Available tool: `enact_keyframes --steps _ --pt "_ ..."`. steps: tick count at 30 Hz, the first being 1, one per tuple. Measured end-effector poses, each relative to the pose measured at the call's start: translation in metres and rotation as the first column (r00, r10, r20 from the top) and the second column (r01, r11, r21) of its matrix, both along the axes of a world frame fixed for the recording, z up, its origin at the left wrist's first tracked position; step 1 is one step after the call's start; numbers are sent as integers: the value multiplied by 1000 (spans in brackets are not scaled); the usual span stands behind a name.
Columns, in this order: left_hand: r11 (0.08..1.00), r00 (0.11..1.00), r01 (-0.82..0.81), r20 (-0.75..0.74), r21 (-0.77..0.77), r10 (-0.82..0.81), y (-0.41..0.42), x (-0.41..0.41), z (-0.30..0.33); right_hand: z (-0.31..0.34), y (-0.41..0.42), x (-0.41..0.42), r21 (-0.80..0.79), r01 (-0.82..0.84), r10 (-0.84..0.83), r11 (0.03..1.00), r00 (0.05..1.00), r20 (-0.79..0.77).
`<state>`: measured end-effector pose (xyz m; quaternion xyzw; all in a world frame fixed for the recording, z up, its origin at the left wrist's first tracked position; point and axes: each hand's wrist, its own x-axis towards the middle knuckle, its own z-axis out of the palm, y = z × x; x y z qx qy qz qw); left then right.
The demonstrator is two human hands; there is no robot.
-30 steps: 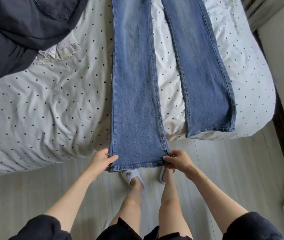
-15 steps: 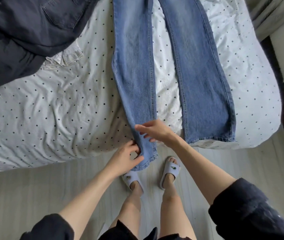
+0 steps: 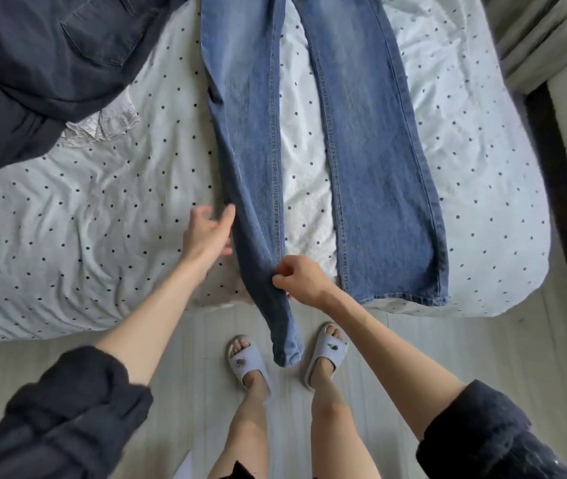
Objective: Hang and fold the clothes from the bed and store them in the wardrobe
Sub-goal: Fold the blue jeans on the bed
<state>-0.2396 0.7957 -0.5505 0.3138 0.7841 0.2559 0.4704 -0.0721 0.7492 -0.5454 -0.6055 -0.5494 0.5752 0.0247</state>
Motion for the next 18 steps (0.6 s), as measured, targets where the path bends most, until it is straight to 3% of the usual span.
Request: enact_keyframes --steps 2,8,13,18 --pt "1000 1000 24 -18 16 -24 34 20 1 1 -1 14 3 24 -23 1000 998 -66" --pt "980 953 186 -258 76 -161 74 100 -2 3 3 93 -69 196 -206 978 958 -199" --pt "950 969 240 -110 199 -222 86 173 8 12 10 179 -138 420 -442 897 844 -305" --pt "918 941 338 -76 206 -329 103 241 1 -1 17 234 -129 485 -502 865 835 -225"
